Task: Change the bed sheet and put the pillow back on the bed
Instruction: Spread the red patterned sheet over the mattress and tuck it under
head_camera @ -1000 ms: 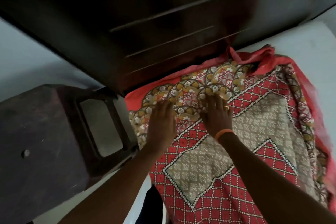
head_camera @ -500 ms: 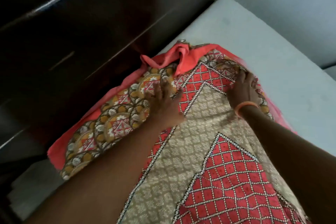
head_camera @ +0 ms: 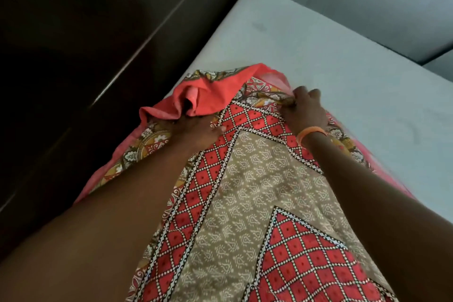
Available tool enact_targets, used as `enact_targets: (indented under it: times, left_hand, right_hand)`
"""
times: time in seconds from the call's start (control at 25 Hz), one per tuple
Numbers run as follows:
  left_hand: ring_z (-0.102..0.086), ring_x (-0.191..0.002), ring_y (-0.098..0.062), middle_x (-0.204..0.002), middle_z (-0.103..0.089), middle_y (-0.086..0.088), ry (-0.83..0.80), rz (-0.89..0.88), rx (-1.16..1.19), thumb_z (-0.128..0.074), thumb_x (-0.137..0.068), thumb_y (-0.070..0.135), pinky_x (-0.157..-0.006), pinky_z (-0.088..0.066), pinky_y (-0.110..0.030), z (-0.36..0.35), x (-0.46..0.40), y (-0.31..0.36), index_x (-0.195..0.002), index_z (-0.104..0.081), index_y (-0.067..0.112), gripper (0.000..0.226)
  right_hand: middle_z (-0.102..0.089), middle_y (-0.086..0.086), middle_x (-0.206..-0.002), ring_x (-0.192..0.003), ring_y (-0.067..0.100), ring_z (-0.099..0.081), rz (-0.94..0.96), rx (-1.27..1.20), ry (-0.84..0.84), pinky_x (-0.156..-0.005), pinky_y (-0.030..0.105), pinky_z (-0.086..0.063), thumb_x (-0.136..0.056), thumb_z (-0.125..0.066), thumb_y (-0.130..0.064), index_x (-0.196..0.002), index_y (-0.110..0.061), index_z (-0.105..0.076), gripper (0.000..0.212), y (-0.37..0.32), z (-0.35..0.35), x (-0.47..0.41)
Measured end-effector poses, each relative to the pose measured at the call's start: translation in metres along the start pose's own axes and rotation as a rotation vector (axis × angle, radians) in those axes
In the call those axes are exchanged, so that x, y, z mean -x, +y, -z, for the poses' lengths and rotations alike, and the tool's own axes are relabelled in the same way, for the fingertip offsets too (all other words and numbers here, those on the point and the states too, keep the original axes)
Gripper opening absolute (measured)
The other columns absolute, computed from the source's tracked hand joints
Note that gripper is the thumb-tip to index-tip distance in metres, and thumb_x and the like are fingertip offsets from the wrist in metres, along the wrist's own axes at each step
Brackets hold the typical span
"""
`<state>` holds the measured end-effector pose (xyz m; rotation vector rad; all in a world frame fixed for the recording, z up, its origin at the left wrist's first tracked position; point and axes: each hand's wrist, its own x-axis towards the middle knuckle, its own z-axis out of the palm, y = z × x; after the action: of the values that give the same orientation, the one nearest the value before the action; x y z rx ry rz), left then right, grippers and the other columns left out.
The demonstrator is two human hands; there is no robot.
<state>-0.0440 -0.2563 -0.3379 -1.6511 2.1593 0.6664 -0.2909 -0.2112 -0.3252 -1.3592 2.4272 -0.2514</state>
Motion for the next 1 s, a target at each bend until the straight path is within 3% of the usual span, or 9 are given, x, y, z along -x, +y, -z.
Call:
enact_targets:
  times: [0.12, 0.24, 0.4, 0.52, 0.6, 0.68, 0.72, 0.84, 1.0]
  left_hand:
    - [-0.054, -0.116, -0.037, -0.131, -0.058, -0.009, 0.111, 0.016, -0.197, -0.046, -0.097, 0.051, -0.092, -0.047, -0.046, 0.002, 0.007, 0.019, -0.130, -0.054, 0.022, 0.044]
    - [-0.065, -0.079, -0.021, -0.089, -0.069, 0.003, 0.157, -0.261, -0.531, -0.061, -0.089, 0.020, -0.070, -0.049, -0.034, 0.004, 0.036, 0.047, -0.101, -0.072, 0.020, 0.017]
    - [-0.052, -0.117, -0.046, -0.130, -0.056, -0.021, 0.422, -0.165, -0.471, -0.058, -0.086, 0.019, -0.099, -0.040, -0.059, 0.090, -0.028, 0.020, -0.141, -0.045, 0.020, 0.057]
    - [-0.043, -0.127, -0.041, -0.142, -0.038, -0.021, 0.408, -0.242, -0.347, -0.068, -0.085, 0.026, -0.100, -0.044, -0.050, 0.126, -0.067, 0.033, -0.146, -0.031, 0.011, 0.073]
    - [-0.023, -0.142, -0.041, -0.156, -0.018, -0.019, 0.282, -0.323, -0.241, -0.077, -0.075, 0.047, -0.112, -0.032, -0.053, 0.118, -0.080, 0.045, -0.155, -0.009, 0.020, 0.109]
    - [-0.016, -0.143, -0.044, -0.160, -0.009, -0.015, 0.075, -0.226, -0.183, -0.078, -0.071, 0.058, -0.113, -0.027, -0.054, 0.097, -0.090, 0.041, -0.156, 0.005, 0.025, 0.123]
    - [-0.024, -0.139, -0.042, -0.157, -0.017, -0.013, 0.065, -0.195, -0.141, -0.077, -0.073, 0.056, -0.109, -0.033, -0.052, 0.091, -0.093, 0.036, -0.156, -0.005, 0.025, 0.114]
    - [-0.053, -0.115, -0.032, -0.132, -0.049, -0.008, 0.357, -0.306, -0.012, -0.069, -0.087, 0.022, -0.087, -0.049, -0.042, 0.079, -0.089, 0.028, -0.132, -0.051, 0.014, 0.049]
    - [-0.063, -0.079, -0.030, -0.120, -0.050, -0.010, 0.481, -0.455, -0.043, -0.053, -0.089, -0.002, -0.055, -0.048, -0.038, 0.087, -0.071, 0.025, -0.125, -0.041, 0.014, 0.041]
  right_hand:
    - [-0.056, 0.020, -0.113, -0.100, 0.043, -0.060, 0.102, 0.134, -0.131, -0.079, 0.043, -0.049, -0.089, -0.059, -0.025, -0.113, -0.011, -0.057, 0.028, -0.007, 0.008, 0.003]
    - [-0.050, 0.018, -0.110, -0.089, 0.045, -0.063, 0.129, 0.221, -0.075, -0.072, 0.041, -0.048, -0.089, -0.059, -0.029, -0.104, -0.014, -0.065, 0.022, -0.008, 0.034, 0.011]
    - [-0.066, 0.018, -0.100, -0.089, 0.041, -0.065, 0.019, 0.276, -0.021, -0.073, 0.040, -0.050, -0.090, -0.057, -0.038, -0.103, -0.012, -0.070, 0.032, -0.016, 0.060, -0.012]
    - [-0.067, 0.017, -0.098, -0.088, 0.037, -0.066, -0.099, 0.254, -0.081, -0.076, 0.041, -0.055, -0.089, -0.056, -0.033, -0.107, -0.010, -0.066, 0.031, -0.024, 0.053, -0.028]
    - [-0.067, 0.018, -0.097, -0.084, 0.036, -0.068, -0.120, 0.140, -0.153, -0.076, 0.044, -0.057, -0.089, -0.053, -0.026, -0.113, -0.014, -0.057, 0.027, -0.023, 0.034, -0.021]
    - [-0.068, 0.019, -0.092, -0.080, 0.037, -0.069, -0.146, -0.009, -0.200, -0.070, 0.046, -0.057, -0.090, -0.049, -0.021, -0.115, -0.016, -0.042, 0.027, -0.019, 0.015, -0.009]
    - [-0.068, 0.018, -0.090, -0.080, 0.038, -0.068, -0.141, -0.042, -0.185, -0.067, 0.043, -0.055, -0.091, -0.048, -0.020, -0.113, -0.014, -0.040, 0.025, -0.018, 0.011, -0.001]
    - [-0.059, 0.008, -0.078, -0.073, 0.032, -0.060, -0.110, -0.083, -0.079, -0.059, 0.033, -0.043, -0.090, -0.053, -0.030, -0.102, -0.014, -0.048, 0.020, -0.017, 0.013, 0.026]
    - [-0.063, 0.004, -0.070, -0.065, 0.027, -0.058, -0.135, -0.250, 0.049, -0.051, 0.029, -0.031, -0.089, -0.050, -0.042, -0.082, -0.017, -0.055, 0.026, -0.019, 0.034, 0.043]
